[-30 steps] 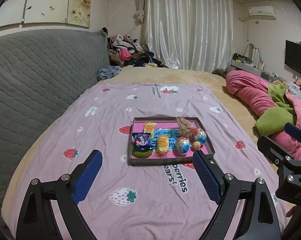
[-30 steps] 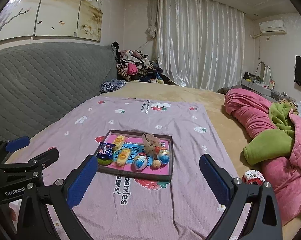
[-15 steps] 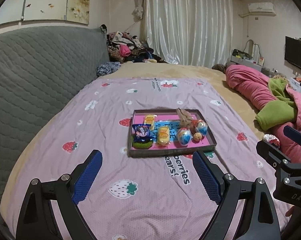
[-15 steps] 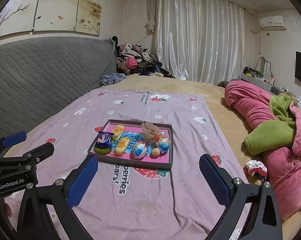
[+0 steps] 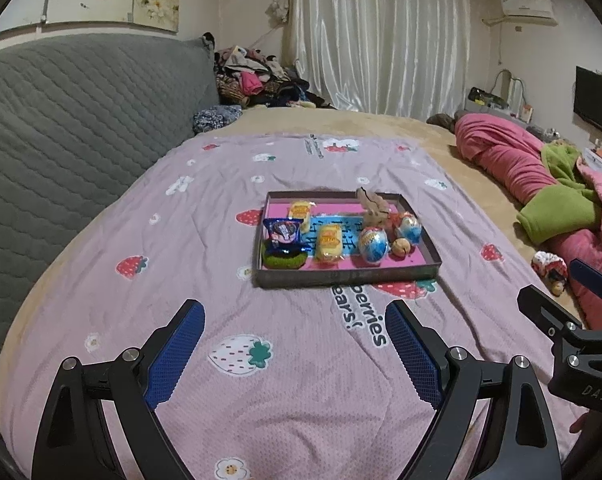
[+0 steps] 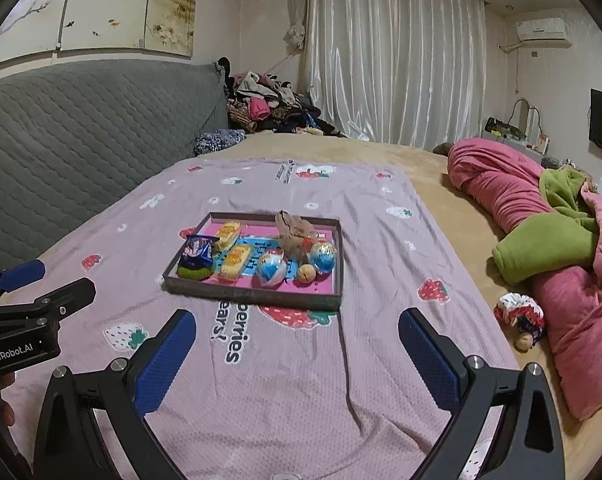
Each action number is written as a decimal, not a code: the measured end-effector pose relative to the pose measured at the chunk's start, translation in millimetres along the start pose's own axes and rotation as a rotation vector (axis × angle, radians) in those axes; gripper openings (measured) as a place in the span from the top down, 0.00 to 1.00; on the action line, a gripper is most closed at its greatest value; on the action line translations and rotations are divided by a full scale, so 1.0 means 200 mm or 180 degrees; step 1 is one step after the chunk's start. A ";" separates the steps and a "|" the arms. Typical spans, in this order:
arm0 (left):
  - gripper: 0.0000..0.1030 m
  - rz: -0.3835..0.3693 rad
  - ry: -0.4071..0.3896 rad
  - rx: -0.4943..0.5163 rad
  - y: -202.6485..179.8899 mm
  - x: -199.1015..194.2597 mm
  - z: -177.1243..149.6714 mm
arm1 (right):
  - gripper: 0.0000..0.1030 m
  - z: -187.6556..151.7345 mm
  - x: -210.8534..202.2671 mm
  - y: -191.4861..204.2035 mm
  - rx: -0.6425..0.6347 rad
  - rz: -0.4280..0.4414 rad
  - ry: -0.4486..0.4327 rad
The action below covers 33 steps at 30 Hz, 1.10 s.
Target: Organize objects
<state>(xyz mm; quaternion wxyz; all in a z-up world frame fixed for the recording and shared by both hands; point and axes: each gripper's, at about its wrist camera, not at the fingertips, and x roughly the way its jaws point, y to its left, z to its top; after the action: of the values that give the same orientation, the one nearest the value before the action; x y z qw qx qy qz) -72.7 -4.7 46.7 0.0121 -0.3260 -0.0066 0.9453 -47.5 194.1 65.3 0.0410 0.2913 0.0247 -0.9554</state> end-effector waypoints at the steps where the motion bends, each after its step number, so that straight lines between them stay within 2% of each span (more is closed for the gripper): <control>1: 0.10 -0.0006 -0.0005 -0.0003 0.00 0.00 -0.01 | 0.01 -0.01 0.00 0.00 -0.0003 0.0002 0.0001; 19: 0.10 -0.0035 0.0142 0.0027 -0.05 0.15 -0.19 | 0.01 -0.20 0.09 -0.03 0.0069 0.0017 0.0120; 33: 0.10 -0.0045 0.0124 0.0010 -0.04 0.21 -0.28 | 0.01 -0.32 0.15 -0.07 0.0112 0.0003 0.0114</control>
<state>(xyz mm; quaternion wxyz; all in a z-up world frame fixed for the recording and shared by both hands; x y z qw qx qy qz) -72.1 4.0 -23.5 0.0195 -0.3442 -0.0073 0.9387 -37.8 209.9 -3.0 0.0359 0.3090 0.0084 -0.9503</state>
